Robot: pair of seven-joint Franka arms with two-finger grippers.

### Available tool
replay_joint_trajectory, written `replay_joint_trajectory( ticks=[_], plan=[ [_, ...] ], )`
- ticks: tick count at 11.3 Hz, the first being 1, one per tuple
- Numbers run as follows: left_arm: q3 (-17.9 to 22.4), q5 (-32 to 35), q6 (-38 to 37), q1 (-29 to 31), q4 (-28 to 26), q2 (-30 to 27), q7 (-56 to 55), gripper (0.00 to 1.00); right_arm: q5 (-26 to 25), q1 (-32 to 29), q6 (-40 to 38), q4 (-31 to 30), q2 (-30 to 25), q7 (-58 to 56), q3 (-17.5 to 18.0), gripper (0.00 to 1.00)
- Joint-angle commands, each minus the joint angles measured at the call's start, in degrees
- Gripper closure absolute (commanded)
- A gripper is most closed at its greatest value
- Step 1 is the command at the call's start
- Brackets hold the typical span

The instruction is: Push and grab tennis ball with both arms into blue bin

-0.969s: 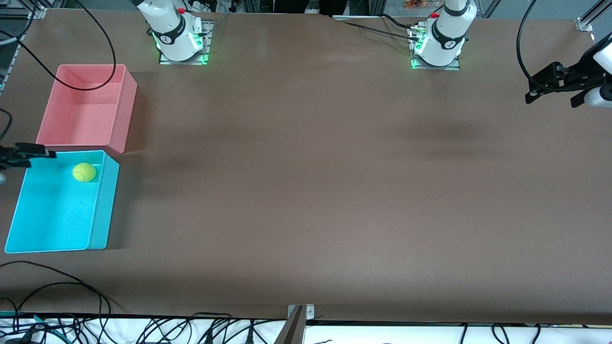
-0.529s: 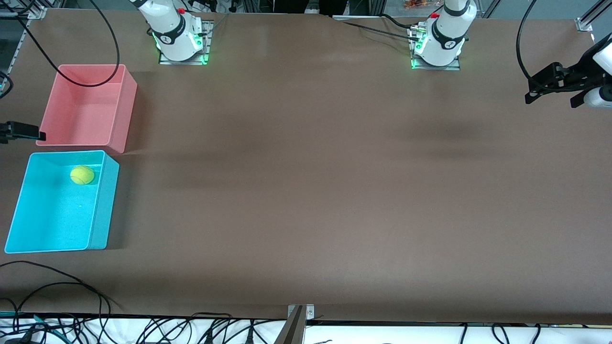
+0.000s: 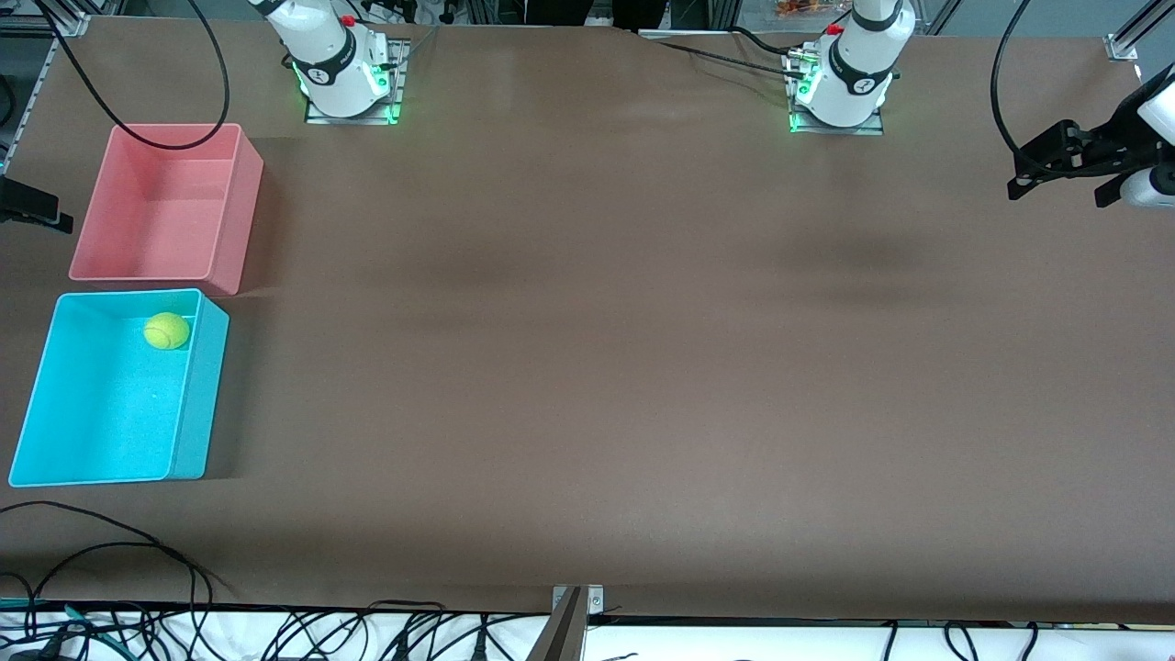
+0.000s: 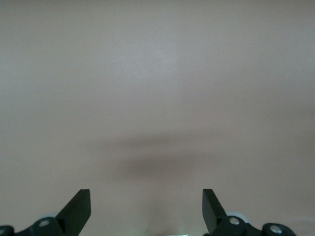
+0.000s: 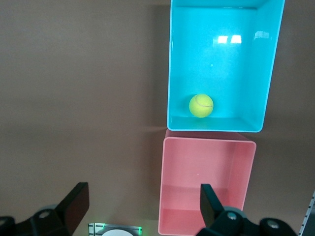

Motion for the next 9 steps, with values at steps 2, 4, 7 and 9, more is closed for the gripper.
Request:
replay_joint_trajectory(
  ticks=[2, 4, 7, 9],
  plan=[
    [0.11, -0.19, -0.57, -0.01, 0.58, 0.08, -0.76, 0.00, 1.42, 6.66, 4.63, -6.55, -6.11, 3.05, -7.33, 0.00],
    [0.02, -0.19, -0.57, -0.09, 0.58, 0.08, -0.76, 0.00, 1.25, 11.14, 12.96, -15.85, -11.73, 6.58, -10.84, 0.00],
    [-0.07, -0.19, -0.57, -0.18, 0.58, 0.08, -0.85, 0.00, 1.16, 15.12, 14.76, -17.83, -12.64, 6.76, -13.85, 0.00],
    [-0.16, -0.10, -0.57, -0.27, 0.49, 0.08, -0.85, 0.00, 1.16, 15.04, 14.85, -16.69, -12.46, 6.85, -10.80, 0.00]
  ],
)
